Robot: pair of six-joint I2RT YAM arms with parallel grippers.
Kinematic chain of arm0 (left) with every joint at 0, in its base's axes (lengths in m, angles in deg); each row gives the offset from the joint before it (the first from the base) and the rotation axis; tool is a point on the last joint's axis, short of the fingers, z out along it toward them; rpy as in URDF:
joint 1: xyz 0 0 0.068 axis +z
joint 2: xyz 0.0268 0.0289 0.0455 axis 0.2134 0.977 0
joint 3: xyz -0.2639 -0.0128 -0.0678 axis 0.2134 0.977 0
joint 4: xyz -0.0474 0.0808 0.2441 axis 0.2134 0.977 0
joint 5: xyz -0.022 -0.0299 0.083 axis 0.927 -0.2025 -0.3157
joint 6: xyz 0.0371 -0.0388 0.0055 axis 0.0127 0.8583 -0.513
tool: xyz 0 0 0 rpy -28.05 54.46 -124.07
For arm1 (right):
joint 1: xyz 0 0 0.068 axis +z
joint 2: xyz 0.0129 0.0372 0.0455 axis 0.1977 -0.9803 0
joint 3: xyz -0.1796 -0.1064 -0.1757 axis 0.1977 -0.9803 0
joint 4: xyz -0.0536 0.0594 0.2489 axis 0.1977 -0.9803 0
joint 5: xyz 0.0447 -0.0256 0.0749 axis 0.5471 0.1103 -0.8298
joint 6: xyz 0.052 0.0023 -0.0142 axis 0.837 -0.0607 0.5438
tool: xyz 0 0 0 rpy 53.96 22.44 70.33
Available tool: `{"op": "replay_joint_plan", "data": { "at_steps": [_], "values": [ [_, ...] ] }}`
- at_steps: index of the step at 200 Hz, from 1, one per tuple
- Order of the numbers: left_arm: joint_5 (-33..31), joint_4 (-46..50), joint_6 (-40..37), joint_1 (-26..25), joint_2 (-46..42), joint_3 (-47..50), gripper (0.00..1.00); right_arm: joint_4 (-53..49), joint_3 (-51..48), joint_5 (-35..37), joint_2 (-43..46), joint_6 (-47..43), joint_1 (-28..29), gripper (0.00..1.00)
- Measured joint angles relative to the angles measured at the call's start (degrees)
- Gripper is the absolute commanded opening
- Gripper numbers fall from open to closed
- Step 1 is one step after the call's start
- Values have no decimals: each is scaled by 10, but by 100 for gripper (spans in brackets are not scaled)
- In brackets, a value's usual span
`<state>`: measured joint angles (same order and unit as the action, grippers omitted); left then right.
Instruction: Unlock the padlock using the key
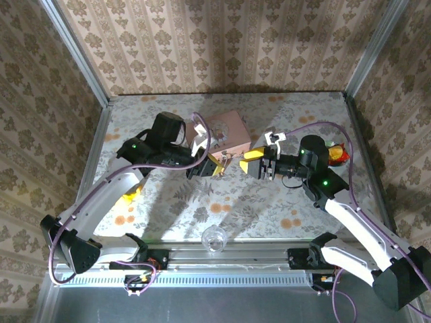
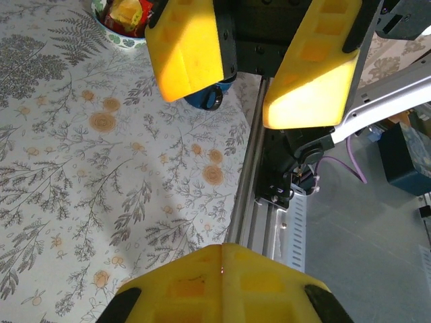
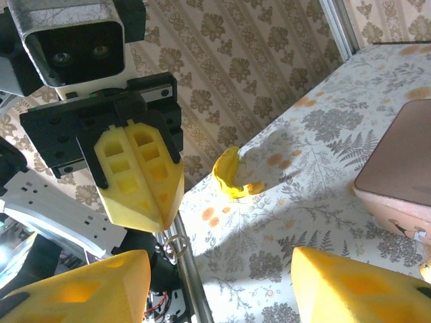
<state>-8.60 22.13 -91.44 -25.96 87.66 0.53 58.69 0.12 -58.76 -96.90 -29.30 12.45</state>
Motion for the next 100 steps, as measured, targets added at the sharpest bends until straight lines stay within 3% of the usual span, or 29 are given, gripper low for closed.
{"op": "replay_joint_plan", "data": {
  "at_steps": [100],
  "values": [
    [23, -9, -12, -3, 0, 0, 0, 21, 2, -68, -48, 15, 31, 50]
  ]
}}
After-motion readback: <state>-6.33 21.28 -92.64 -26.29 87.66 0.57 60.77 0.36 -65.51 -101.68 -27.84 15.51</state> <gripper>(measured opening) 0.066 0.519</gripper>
